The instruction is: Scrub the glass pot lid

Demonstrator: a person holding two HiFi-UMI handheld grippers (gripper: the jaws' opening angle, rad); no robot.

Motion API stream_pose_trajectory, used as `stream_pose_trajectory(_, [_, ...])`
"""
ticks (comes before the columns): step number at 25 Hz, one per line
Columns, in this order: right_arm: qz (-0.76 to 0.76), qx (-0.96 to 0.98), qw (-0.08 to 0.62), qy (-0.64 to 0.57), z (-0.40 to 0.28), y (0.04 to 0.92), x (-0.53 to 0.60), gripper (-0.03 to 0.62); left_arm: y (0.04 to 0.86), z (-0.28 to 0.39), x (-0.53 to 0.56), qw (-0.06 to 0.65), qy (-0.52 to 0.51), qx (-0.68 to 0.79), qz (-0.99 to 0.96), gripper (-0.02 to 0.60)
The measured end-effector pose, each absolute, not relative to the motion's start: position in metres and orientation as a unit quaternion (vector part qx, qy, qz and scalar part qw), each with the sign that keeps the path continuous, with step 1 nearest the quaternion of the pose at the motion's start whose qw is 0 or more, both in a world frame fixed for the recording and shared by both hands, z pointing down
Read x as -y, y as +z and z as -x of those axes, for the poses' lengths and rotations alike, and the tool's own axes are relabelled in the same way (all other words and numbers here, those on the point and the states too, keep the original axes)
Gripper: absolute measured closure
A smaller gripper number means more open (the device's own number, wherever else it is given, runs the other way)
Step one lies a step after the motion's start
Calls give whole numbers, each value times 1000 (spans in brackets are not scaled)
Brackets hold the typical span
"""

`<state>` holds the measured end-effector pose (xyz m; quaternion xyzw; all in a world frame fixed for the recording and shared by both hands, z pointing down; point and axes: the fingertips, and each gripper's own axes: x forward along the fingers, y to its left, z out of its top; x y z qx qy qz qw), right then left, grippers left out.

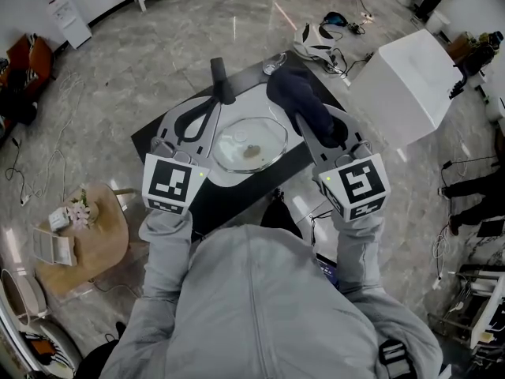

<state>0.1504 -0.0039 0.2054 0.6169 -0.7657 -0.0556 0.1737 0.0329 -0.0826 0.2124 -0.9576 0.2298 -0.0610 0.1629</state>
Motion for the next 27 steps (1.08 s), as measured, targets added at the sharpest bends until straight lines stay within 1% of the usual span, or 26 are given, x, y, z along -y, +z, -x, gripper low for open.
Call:
stream_pose_trajectory(5, [-619,762,184,-45,-151,214,5,525,216,-32,82,164,-66,-229,957,552])
stream_pose_trajectory(17, [-611,768,185,-35,-152,220,3,525,223,-33,76,160,-76,-226,958,552])
stream_pose_trajectory(27, [-604,767,217,-17,-157,240,-3,525,232,-39,71,157,-87,-221,959,552])
